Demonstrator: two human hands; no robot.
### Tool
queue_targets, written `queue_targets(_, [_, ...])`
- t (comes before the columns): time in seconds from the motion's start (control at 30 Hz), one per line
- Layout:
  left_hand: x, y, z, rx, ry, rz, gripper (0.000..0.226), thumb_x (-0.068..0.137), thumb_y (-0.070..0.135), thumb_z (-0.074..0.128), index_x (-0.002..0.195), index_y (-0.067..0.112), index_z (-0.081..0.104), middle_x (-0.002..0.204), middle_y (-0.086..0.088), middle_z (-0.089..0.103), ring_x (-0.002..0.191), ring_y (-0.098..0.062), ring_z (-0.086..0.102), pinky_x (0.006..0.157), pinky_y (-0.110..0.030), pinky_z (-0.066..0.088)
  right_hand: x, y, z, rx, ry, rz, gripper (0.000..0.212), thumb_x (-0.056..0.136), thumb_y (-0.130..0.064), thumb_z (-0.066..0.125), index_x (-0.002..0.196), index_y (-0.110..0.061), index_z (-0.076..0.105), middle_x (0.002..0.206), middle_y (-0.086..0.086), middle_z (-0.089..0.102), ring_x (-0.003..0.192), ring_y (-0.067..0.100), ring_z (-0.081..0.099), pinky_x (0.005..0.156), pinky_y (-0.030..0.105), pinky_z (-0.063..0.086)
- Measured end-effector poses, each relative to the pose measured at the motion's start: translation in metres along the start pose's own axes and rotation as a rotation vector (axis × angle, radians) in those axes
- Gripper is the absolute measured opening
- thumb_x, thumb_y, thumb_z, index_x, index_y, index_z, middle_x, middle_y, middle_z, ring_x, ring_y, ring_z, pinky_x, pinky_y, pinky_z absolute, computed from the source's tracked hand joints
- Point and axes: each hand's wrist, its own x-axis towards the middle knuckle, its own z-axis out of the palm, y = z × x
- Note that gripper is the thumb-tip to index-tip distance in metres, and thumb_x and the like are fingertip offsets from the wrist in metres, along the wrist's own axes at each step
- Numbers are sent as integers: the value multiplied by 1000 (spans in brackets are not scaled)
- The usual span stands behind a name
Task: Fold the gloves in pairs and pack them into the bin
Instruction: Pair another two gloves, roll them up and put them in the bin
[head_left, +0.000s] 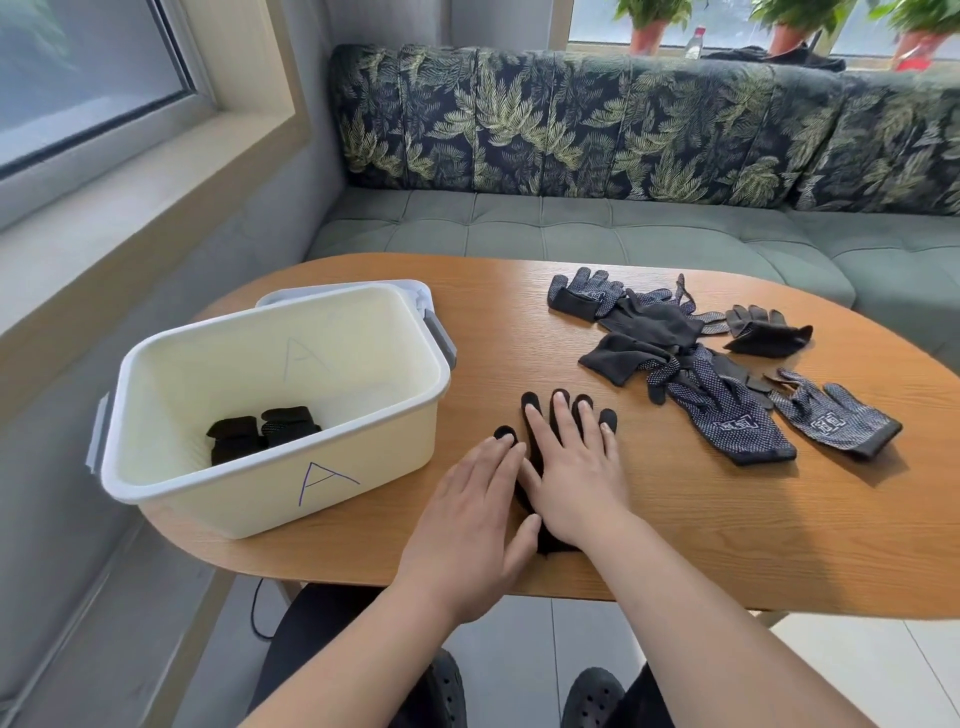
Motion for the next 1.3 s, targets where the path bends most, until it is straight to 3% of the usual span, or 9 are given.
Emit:
queue_targets(0.13, [4, 2, -3, 9, -58, -24, 75, 108, 63, 21, 171, 25, 6, 178, 10, 6, 162, -6, -11, 133, -32, 1, -8, 14, -2, 304, 126, -60, 59, 112, -47, 37, 168, -38, 20, 179, -7, 0, 165, 19, -7, 134, 50, 7])
queue_targets(0.23, [5, 3, -1, 56, -93, -60, 79, 106, 71, 17, 171, 28, 9, 179, 11, -3, 162, -10, -18, 134, -39, 1, -22, 35, -1, 281, 164, -19, 63, 109, -45, 49, 167, -32, 28, 179, -7, 7, 165, 17, -2, 134, 48, 13])
queue_targets(0.4, [7, 5, 0, 101, -140, -85, 82, 104, 75, 15, 171, 30, 0, 177, 10, -19, 159, -13, -31, 134, -42, -3, -52, 59, -2, 112, 109, 31, 76, 103, -71, 29, 168, -34, 19, 179, -11, 1, 165, 15, -8, 135, 45, 4])
queue_targets(0.63, [7, 4, 0, 110, -123, -99, 83, 105, 73, 12, 171, 25, -5, 176, 6, -22, 157, -14, -34, 134, -43, -5, -66, 58, 8, 81, 123, -12, 73, 104, -72, 13, 169, -38, 16, 178, -18, 2, 165, 12, -9, 135, 45, 3])
queue_targets(0.77, [2, 0, 1, 47, -31, 25, 73, 108, 68, 23, 170, 31, 16, 178, 14, 7, 163, -8, -12, 134, -40, 1, -67, 58, 7, 129, 177, -39, 68, 106, -68, 21, 167, -39, 23, 177, -18, 8, 165, 11, -7, 134, 46, 10])
queue_targets(0.87, [0, -4, 6, 19, 40, 70, 65, 107, 68, 33, 162, 34, 41, 169, 18, 34, 161, -8, 14, 132, -42, 15, -73, 61, 8, 219, 281, -110, 58, 103, -65, 41, 155, -39, 50, 168, -22, 36, 162, 6, 16, 130, 47, 25])
queue_targets(1.07, [-1, -4, 11, -34, 125, 17, 64, 105, 69, 43, 156, 32, 50, 166, 16, 41, 159, -12, 25, 129, -38, 24, -73, 60, 11, 228, 326, -108, 45, 103, -57, 52, 143, -39, 63, 160, -21, 48, 157, 10, 30, 123, 45, 35])
queue_targets(1.2, [-5, -8, 12, -127, 241, 174, 37, 100, 53, 69, 127, 29, 72, 141, 16, 63, 141, -15, 48, 112, -42, 43, -80, 65, 13, 346, 501, -259, 18, 95, -38, 77, 112, -31, 80, 133, -17, 68, 133, 16, 54, 107, 47, 48])
queue_targets(1.3, [-5, -9, 13, -170, 276, 190, 23, 99, 47, 74, 109, 27, 77, 125, 18, 69, 129, -13, 56, 103, -41, 46, -84, 65, 13, 331, 512, -349, 14, 89, -41, 83, 99, -32, 81, 115, -22, 71, 116, 12, 59, 96, 44, 51])
